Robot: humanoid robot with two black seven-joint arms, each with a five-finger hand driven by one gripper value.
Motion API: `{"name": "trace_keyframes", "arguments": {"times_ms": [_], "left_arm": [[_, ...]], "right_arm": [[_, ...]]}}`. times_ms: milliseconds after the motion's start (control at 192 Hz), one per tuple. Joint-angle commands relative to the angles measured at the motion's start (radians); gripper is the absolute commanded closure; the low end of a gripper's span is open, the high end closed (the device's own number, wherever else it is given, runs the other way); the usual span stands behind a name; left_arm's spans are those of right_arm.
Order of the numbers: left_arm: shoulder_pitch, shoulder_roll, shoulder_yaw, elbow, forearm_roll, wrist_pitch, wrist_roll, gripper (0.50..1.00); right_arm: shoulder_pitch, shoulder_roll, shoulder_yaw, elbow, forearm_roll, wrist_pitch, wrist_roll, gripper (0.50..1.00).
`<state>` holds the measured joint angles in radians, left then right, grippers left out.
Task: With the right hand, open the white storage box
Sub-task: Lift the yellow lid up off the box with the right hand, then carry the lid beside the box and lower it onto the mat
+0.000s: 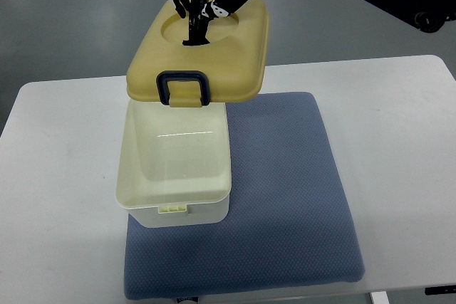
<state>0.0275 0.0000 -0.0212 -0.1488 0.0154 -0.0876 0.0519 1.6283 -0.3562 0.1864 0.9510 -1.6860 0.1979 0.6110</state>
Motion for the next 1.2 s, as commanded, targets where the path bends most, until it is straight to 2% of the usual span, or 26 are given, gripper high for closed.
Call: {"name": "trace_keyframes", "arguments": {"times_ms": [0,385,552,708,1057,1193], "left_arm": [[0.0,0.0,0.0,0.0,0.0,0.0,0.0,0.5],[0.0,0.0,0.001,0.0,0.0,0.0,0.0,0.5],[0.0,0.0,0.001,0.0,0.0,-0.001,0.0,0.5],[0.0,0.0,0.0,0.0,0.0,0.0,0.0,0.5],[0.0,0.0,0.0,0.0,0.0,0.0,0.0,0.5],[0.0,0.0,0.0,0.0,0.0,0.0,0.0,0.5]], "right_arm": [[-0.001,-0.032,-0.004,-0.001,-0.001,0.003,0.0,1.0],[-0.111,-0.179,-0.016,-0.001,-0.008,-0.02,0.0,1.0],[-0.206,-0.242,-0.021,-0.001,-0.012,-0.112,0.0,1.0],[-0.26,-0.271,-0.025,-0.008,-0.018,-0.166,0.0,1.0],[-0.346,-0.265,-0.174,-0.061,-0.021,-0.351,0.0,1.0],[-0.386,-0.256,-0.183,-0.098,-0.021,-0.379,0.0,1.0]]}}
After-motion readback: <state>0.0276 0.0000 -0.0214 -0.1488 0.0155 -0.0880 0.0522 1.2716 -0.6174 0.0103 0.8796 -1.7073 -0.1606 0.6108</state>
